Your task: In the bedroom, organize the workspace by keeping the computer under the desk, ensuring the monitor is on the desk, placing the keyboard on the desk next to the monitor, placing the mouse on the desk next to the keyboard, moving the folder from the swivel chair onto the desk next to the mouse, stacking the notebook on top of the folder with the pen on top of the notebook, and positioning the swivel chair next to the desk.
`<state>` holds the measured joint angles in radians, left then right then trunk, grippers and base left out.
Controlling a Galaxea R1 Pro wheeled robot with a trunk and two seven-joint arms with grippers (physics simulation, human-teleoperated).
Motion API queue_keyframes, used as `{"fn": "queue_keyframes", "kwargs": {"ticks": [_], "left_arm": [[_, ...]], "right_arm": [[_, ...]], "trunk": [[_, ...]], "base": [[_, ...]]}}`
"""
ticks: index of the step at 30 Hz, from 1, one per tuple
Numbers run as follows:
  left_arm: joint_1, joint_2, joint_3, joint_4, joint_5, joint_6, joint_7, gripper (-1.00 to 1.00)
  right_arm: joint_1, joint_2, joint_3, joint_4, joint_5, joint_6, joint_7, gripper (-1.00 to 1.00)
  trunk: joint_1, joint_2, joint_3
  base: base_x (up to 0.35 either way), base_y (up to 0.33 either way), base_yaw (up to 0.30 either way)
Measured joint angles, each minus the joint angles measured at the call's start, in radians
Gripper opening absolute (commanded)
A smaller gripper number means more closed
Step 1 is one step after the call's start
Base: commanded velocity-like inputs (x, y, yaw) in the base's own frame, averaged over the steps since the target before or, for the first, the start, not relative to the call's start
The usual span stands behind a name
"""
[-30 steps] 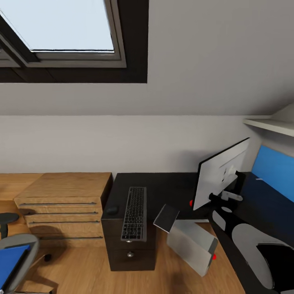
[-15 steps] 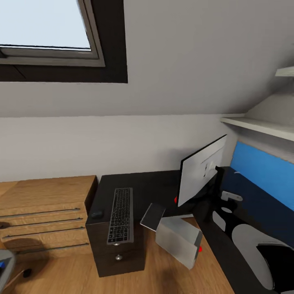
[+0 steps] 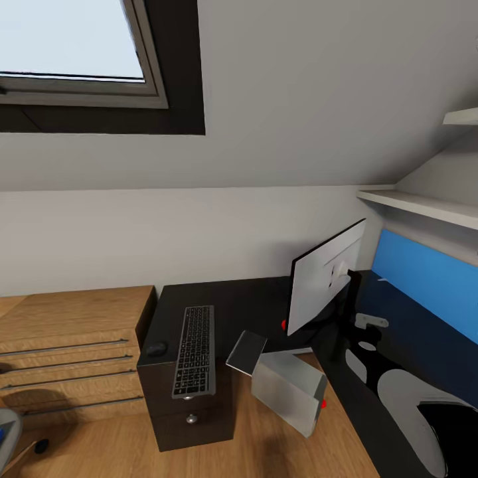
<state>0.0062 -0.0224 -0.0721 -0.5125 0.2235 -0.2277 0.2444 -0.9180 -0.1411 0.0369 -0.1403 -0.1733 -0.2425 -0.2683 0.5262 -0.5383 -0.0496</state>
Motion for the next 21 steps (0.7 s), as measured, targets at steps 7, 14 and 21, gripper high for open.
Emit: {"fn": "queue_keyframes", "kwargs": {"ticks": [7, 14, 21], "left_arm": [[0.0, 0.003, 0.002, 0.0, 0.001, 0.0, -0.004, 1.0], [0.0, 0.003, 0.003, 0.0, 0.001, 0.0, -0.005, 1.0], [0.0, 0.004, 0.002, 0.0, 0.0, 0.0, -0.004, 1.0]], "right_arm": [[0.0, 0.0, 0.0, 0.0, 0.001, 0.0, 0.0, 1.0], [0.0, -0.001, 0.0, 0.0, 0.002, 0.0, 0.0, 1.0], [0.0, -0.001, 0.0, -0.001, 0.003, 0.0, 0.0, 1.0]], "trunk": [[0.0, 0.0, 0.0], [-0.001, 0.0, 0.0], [0.0, 0.0, 0.0]], "base": [[0.164, -0.013, 0.0], [0.269, -0.12, 0.0], [0.046, -0.036, 0.0]]}}
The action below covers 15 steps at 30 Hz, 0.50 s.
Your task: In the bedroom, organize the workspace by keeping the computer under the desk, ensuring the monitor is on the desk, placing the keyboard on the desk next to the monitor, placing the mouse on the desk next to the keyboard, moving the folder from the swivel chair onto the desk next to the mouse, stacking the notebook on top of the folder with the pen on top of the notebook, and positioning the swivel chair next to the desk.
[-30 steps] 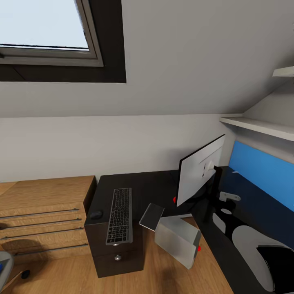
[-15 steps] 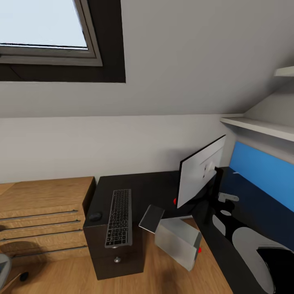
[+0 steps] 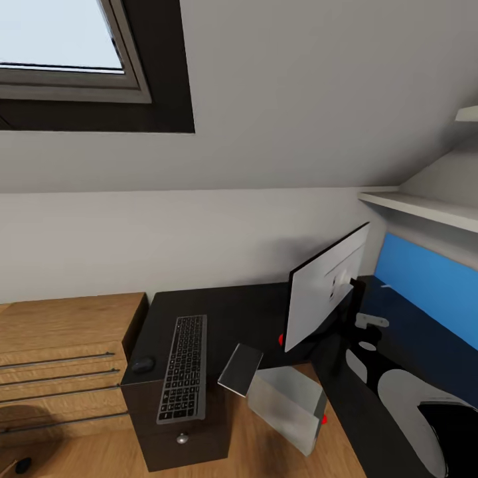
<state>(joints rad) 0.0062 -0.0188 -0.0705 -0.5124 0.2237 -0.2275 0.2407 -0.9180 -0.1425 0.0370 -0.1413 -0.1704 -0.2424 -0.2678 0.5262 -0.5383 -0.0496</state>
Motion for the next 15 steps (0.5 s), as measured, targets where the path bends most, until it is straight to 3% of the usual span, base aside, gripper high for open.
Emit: {"fn": "queue_keyframes", "kwargs": {"ticks": [6, 10, 13, 15], "left_arm": [[0.0, 0.009, -0.001, 0.009, 0.0, -0.001, 0.0, 1.0], [0.0, 0.024, -0.001, 0.062, 0.0, -0.019, -0.002, 1.0], [0.001, 0.035, -0.002, 0.126, 0.0, -0.07, -0.002, 1.0], [0.001, 0.043, -0.003, 0.188, -0.001, -0.151, -0.002, 1.0]], "right_arm": [[0.001, -0.003, -0.001, 0.008, 0.002, -0.035, -0.001, 1.0], [0.001, -0.004, -0.001, 0.03, 0.003, -0.079, -0.001, 1.0], [0.001, -0.005, 0.0, 0.048, 0.005, -0.103, -0.002, 1.0], [0.001, -0.007, 0.0, 0.06, 0.007, -0.115, -0.002, 1.0]], "trunk": [[0.0, 0.0, 0.0], [0.0, 0.0, 0.0], [0.0, 0.0, 0.0], [0.0, 0.0, 0.0]], "base": [[0.002, -0.001, 0.0], [0.0, 0.0, 0.0], [0.0, 0.0, 0.0], [0.0, 0.0, 0.0]]}}
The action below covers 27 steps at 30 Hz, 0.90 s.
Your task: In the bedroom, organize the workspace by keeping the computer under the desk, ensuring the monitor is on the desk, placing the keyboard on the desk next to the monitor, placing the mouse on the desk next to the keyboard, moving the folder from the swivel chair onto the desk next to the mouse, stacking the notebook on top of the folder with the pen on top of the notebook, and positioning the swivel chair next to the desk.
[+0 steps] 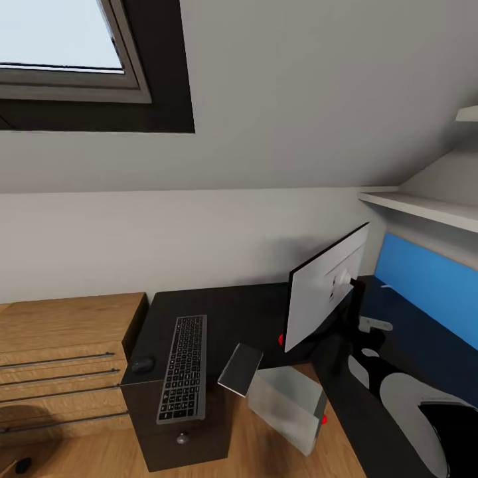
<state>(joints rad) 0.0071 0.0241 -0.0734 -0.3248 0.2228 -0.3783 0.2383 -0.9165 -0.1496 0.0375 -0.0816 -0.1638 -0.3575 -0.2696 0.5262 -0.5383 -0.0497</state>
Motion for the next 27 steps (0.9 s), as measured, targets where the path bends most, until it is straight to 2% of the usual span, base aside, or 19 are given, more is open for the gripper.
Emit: {"fn": "queue_keyframes", "kwargs": {"ticks": [6, 12, 20, 27], "left_arm": [[0.0, 0.003, -0.003, 0.101, -0.002, -0.174, -0.008, 1.0], [0.0, 0.002, -0.004, 0.146, -0.004, -0.264, -0.011, 1.0], [-0.001, 0.002, -0.004, 0.156, -0.003, -0.287, -0.011, 1.0], [0.0, 0.002, -0.003, 0.158, -0.002, -0.291, -0.01, 1.0]], "right_arm": [[0.0, -0.015, 0.001, 0.012, 0.001, -0.007, 0.0, 1.0], [0.0, -0.031, 0.002, 0.024, 0.002, 0.006, 0.0, 1.0], [0.0, -0.052, 0.004, 0.028, 0.003, 0.092, 0.001, 1.0], [0.0, -0.06, 0.005, 0.027, 0.003, 0.138, 0.002, 1.0]], "trunk": [[0.0, 0.0, 0.0], [0.0, 0.0, 0.0], [0.0, 0.0, 0.0], [0.0, 0.0, 0.0]], "base": [[0.0, 0.0, 0.0], [0.0, 0.0, 0.0], [0.026, 0.0, 0.0], [0.233, 0.0, 0.0]]}}
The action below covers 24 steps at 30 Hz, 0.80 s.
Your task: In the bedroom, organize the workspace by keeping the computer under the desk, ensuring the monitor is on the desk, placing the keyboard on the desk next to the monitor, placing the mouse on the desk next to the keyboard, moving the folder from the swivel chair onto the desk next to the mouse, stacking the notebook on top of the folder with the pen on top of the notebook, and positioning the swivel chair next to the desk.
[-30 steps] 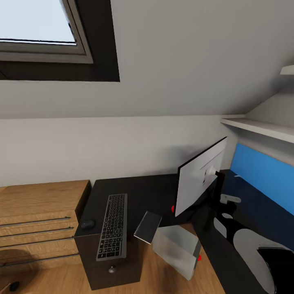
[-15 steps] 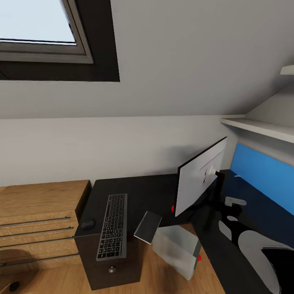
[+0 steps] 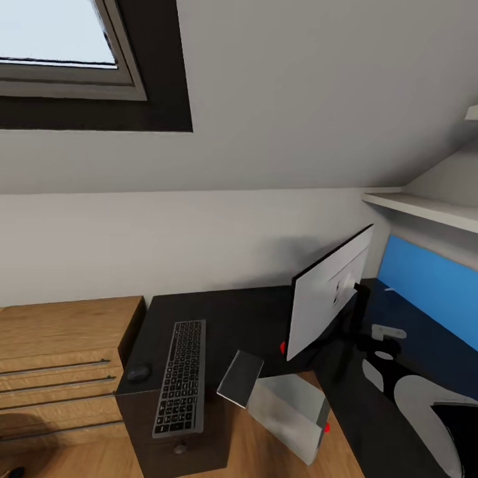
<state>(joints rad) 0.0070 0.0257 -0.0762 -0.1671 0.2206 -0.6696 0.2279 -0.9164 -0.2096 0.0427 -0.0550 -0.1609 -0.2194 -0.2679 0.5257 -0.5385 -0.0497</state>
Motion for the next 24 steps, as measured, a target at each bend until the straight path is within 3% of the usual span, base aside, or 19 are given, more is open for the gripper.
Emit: {"fn": "queue_keyframes", "kwargs": {"ticks": [14, 24], "left_arm": [[0.0, -0.003, 0.001, 0.0, 0.001, -0.001, 0.002, 1.0], [0.0, -0.009, 0.0, -0.001, 0.0, -0.001, 0.002, 1.0]], "right_arm": [[0.0, 0.0, 0.001, 0.0, 0.0, 0.009, 0.0, 1.0], [0.0, -0.004, 0.0, -0.002, 0.002, 0.009, -0.001, 1.0]], "trunk": [[0.0, 0.0, 0.0], [0.0, 0.0, 0.0]], "base": [[0.196, -0.046, 0.0], [0.021, -0.017, 0.0]]}}
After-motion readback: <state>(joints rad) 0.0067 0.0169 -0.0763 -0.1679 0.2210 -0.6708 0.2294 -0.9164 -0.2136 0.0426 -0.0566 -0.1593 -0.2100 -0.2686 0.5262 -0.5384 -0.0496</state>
